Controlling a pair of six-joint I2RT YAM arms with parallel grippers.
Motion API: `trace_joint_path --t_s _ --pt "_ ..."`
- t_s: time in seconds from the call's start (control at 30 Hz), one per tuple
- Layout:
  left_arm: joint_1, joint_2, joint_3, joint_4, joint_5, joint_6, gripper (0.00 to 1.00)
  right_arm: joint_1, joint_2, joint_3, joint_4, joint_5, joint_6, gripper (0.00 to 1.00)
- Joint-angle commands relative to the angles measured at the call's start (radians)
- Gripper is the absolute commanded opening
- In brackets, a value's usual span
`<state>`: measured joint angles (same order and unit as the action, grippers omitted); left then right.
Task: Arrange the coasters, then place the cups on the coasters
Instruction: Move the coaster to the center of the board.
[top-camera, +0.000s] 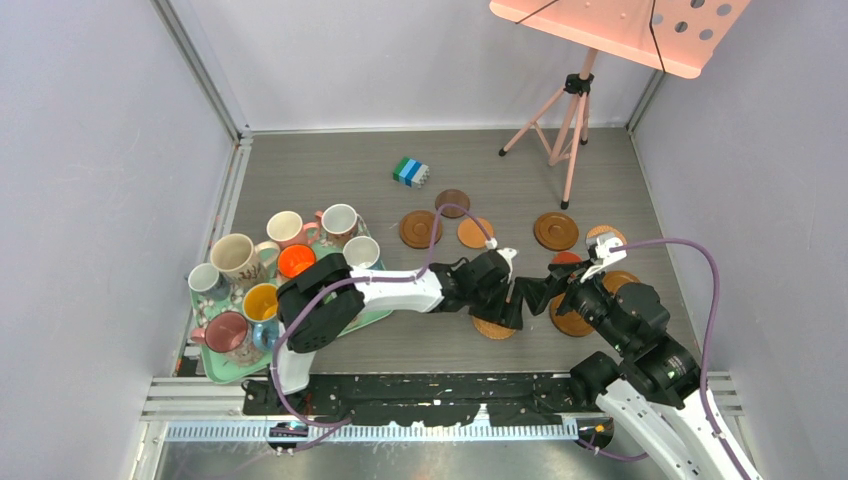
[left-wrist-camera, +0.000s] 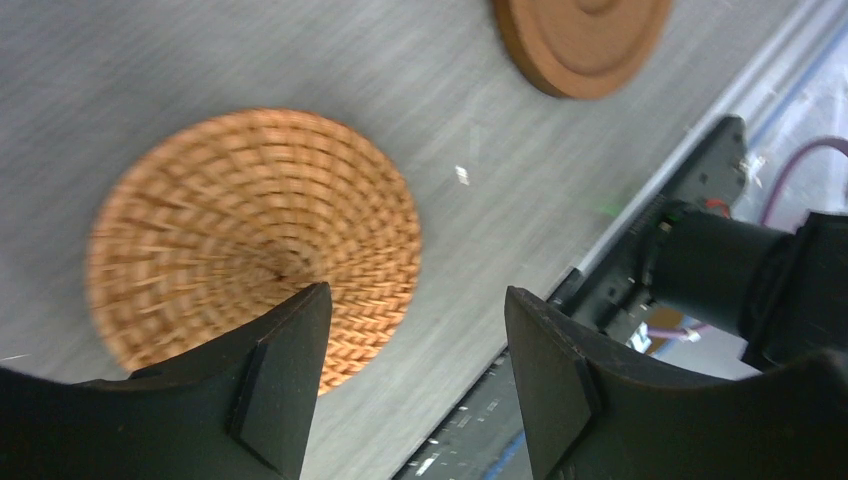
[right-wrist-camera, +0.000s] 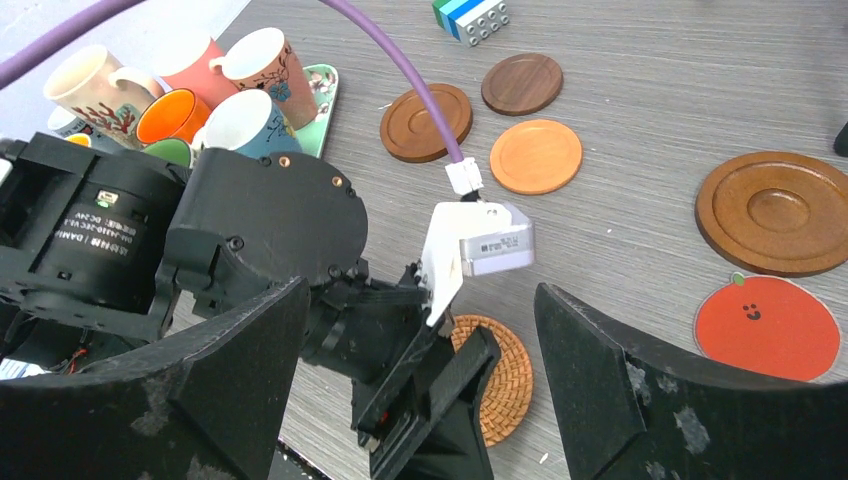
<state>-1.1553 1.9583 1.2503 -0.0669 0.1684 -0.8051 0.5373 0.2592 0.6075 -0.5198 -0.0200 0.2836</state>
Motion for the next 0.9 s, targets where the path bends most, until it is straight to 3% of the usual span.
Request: trace_joint_path --t_s 0.0,0.17,0.3,0.53,0.67,0.77,0.87 --pt "-0.006 0.032 0.020 0.103 0.050 -0.037 0.66 0.004 -0.009 0.000 0.050 0.015 -0.008 0.90" --pt "-0.006 0.077 0.036 0.171 0.094 -0.068 0.66 0.004 -0.009 0.001 0.049 0.015 -0.008 0.90" --pt "-0.003 0.011 -0.014 0.196 0.070 -0.057 0.65 0.004 -0.011 0.001 0.047 0.015 -0.007 0.90" --pt "0.094 -0.349 -0.250 0.179 -0.077 -0.009 0.65 0.004 0.029 0.003 0.040 0.064 0.024 0.90" --pt "0.151 -0.624 -0.330 0.028 -0.225 0.080 0.66 0.004 0.103 0.014 0.013 0.075 0.087 0.87" --pt "0.155 -0.819 -0.321 -0.182 -0.393 0.193 0.68 0.004 0.189 -0.008 0.019 0.060 0.175 0.71" --pt "0.154 -0.996 -0.305 -0.350 -0.562 0.284 0.70 0.004 0.285 -0.034 0.024 0.046 0.237 0.40"
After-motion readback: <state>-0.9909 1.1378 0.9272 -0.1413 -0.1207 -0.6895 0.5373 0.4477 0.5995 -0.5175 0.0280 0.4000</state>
